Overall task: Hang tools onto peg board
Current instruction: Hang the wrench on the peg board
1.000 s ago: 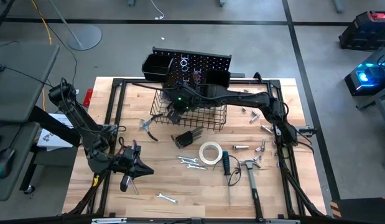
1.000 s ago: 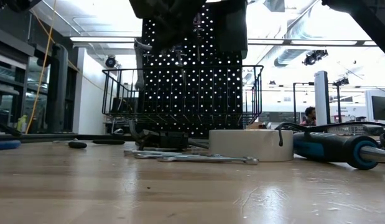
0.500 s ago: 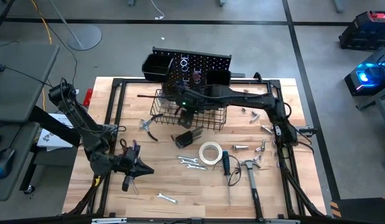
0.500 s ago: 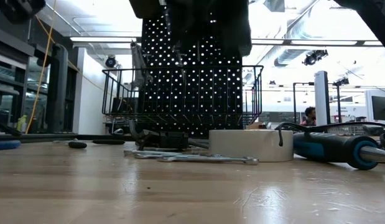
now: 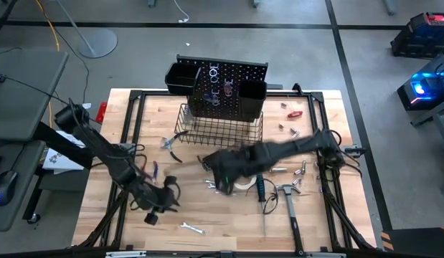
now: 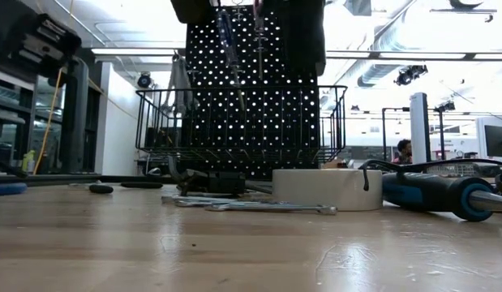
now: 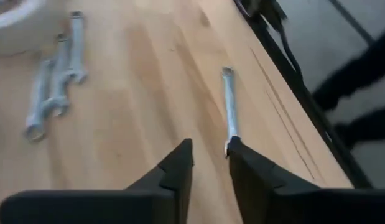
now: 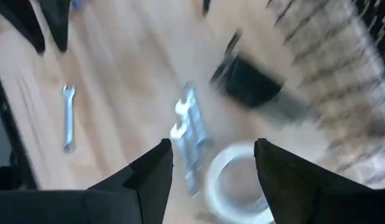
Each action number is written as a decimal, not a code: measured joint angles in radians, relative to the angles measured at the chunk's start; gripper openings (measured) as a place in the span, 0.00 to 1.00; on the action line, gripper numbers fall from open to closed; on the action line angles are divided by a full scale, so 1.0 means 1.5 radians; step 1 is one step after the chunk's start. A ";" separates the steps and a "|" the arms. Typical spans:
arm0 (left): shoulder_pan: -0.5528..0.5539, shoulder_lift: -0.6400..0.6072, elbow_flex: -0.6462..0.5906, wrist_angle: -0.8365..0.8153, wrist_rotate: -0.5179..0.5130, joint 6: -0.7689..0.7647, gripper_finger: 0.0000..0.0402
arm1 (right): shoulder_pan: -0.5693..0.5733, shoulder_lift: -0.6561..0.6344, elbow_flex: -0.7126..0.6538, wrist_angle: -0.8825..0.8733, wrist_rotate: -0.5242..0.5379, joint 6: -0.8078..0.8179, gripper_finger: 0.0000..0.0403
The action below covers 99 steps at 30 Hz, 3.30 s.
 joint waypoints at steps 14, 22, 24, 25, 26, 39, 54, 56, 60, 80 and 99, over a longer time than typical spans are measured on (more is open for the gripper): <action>-0.012 0.169 0.056 0.059 0.094 0.031 0.47 | 0.178 0.002 -0.169 0.126 0.033 0.391 0.53; -0.069 0.233 0.108 0.057 0.084 -0.038 0.47 | 0.216 0.002 -0.303 0.375 0.010 0.378 0.53; -0.084 0.253 0.127 0.056 0.058 -0.038 0.47 | 0.219 0.002 -0.338 0.438 0.010 0.380 0.53; -0.088 0.267 0.138 0.048 0.045 -0.039 0.47 | 0.219 0.002 -0.353 0.463 0.009 0.381 0.53; -0.089 0.283 0.151 0.041 0.040 -0.043 0.47 | 0.218 0.002 -0.365 0.481 0.006 0.381 0.53; -0.058 0.413 0.284 -0.124 -0.006 -0.028 0.47 | 0.218 0.002 -0.390 0.535 -0.015 0.361 0.53; 0.046 0.471 0.291 -0.110 0.092 -0.101 0.03 | 0.228 -0.001 -0.390 0.548 -0.029 0.395 0.38; 0.067 0.474 0.291 -0.095 0.067 -0.117 0.02 | 0.230 -0.004 -0.390 0.549 -0.028 0.395 0.33; 0.105 0.475 0.290 -0.075 0.021 -0.138 0.02 | 0.233 -0.018 -0.390 0.544 -0.019 0.378 0.25; 0.115 0.346 0.279 -0.158 -0.067 -0.143 0.01 | 0.220 -0.068 -0.389 0.434 0.042 0.337 0.24; 0.032 0.341 0.176 -0.018 -0.098 -0.230 0.00 | 0.043 0.058 -0.391 0.495 -0.122 0.099 0.00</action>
